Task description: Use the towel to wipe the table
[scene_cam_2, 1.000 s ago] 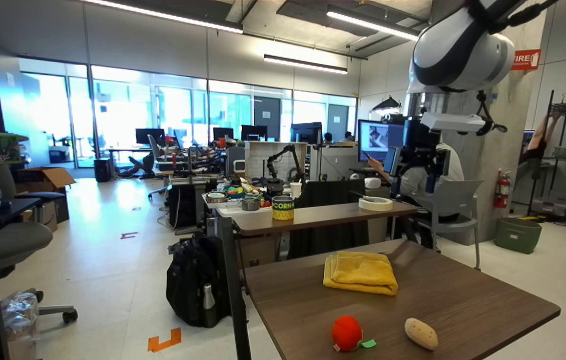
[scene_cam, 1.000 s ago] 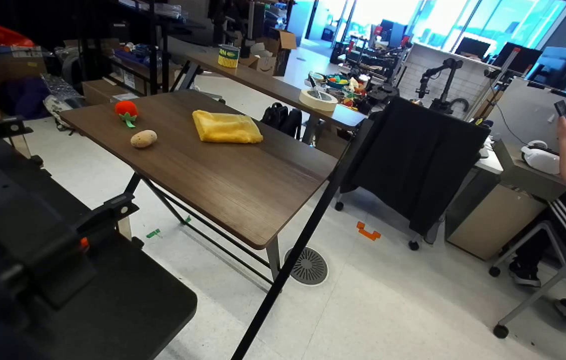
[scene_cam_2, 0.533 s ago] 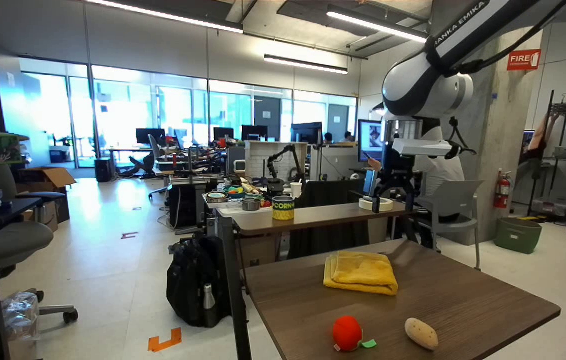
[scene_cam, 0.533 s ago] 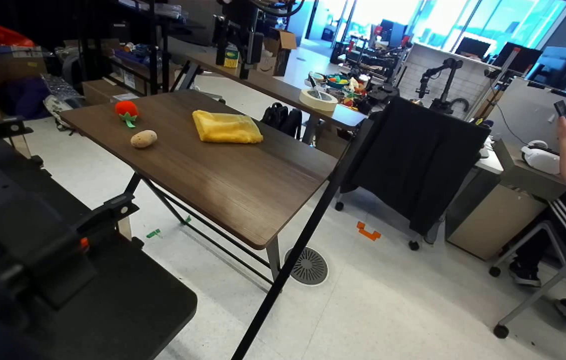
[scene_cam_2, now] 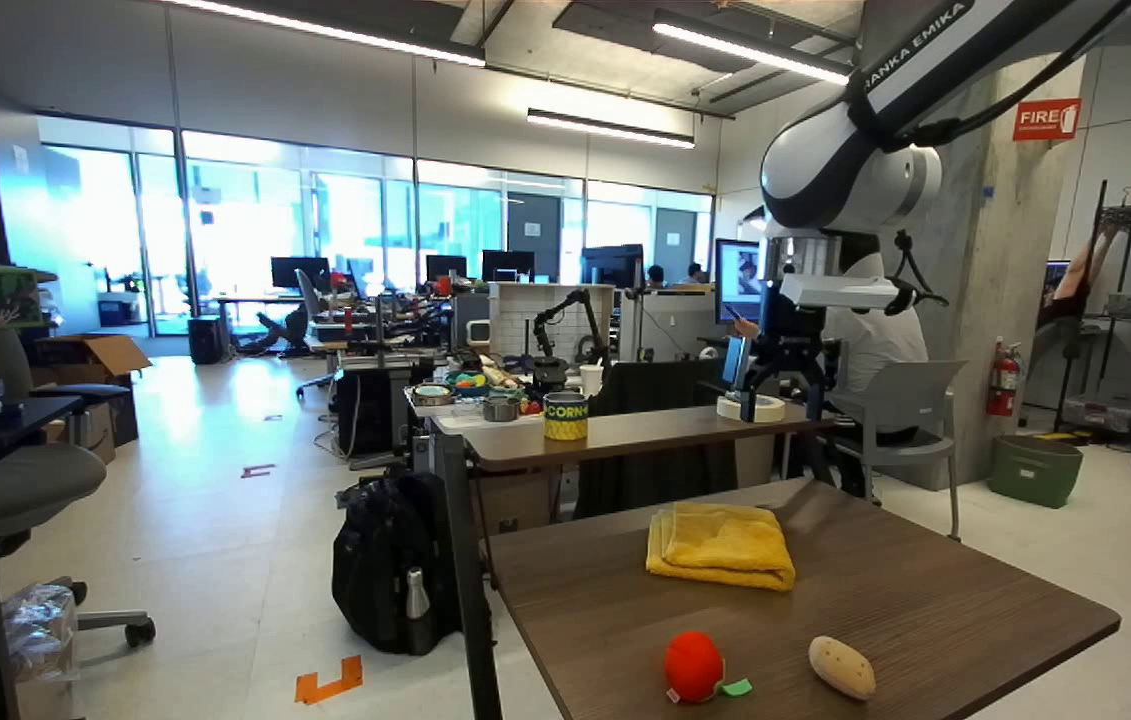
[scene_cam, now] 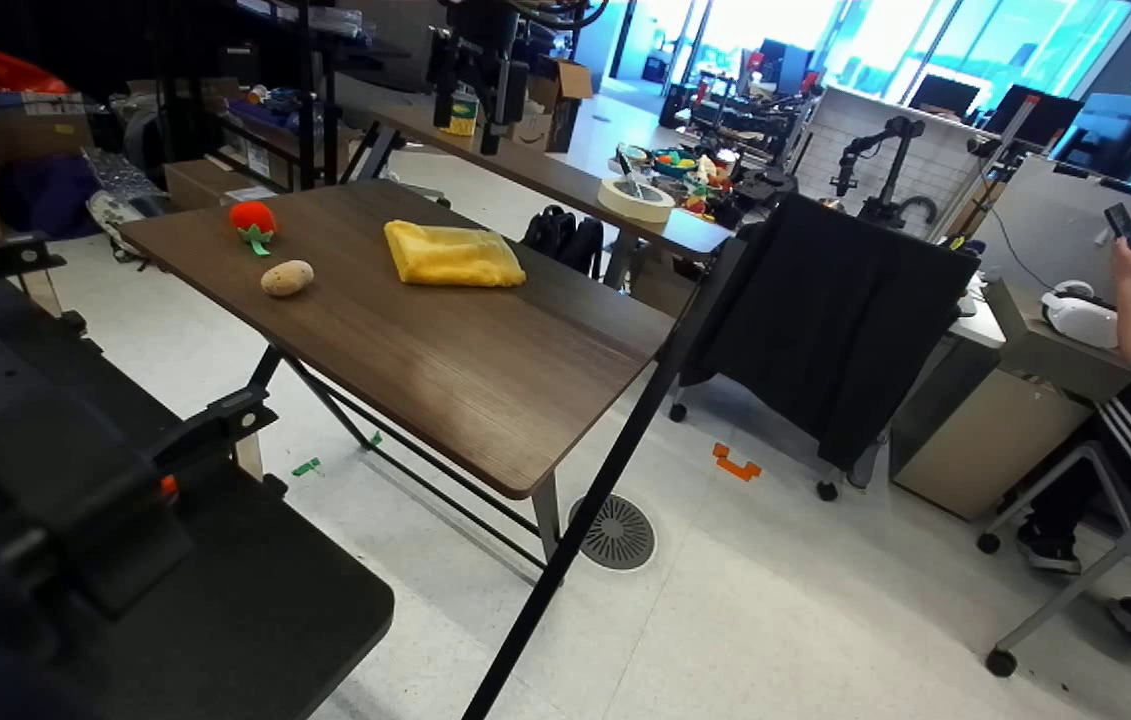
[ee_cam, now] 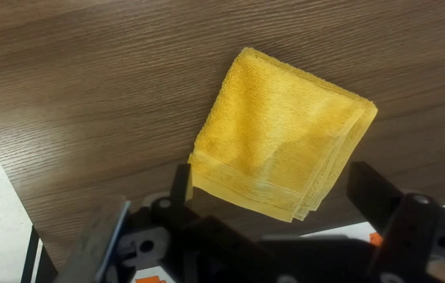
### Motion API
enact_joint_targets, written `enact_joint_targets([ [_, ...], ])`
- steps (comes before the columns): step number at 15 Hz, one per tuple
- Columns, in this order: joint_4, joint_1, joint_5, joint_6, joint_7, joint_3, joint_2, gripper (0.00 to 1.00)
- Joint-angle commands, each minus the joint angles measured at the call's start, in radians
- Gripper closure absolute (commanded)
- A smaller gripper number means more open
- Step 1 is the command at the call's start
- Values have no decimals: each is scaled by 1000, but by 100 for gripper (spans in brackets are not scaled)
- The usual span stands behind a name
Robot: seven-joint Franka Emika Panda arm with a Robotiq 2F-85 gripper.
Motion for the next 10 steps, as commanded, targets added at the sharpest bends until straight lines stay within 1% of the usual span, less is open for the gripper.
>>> enact_joint_targets([
  [1,142,24,6,-73,49,-14,97,0],
  [5,327,51,1,-181,132,-27,244,0],
  [8,451,66,-10,-262,194,-50,356,0],
  [10,530,74,-12,-280,216,-55,433,0],
])
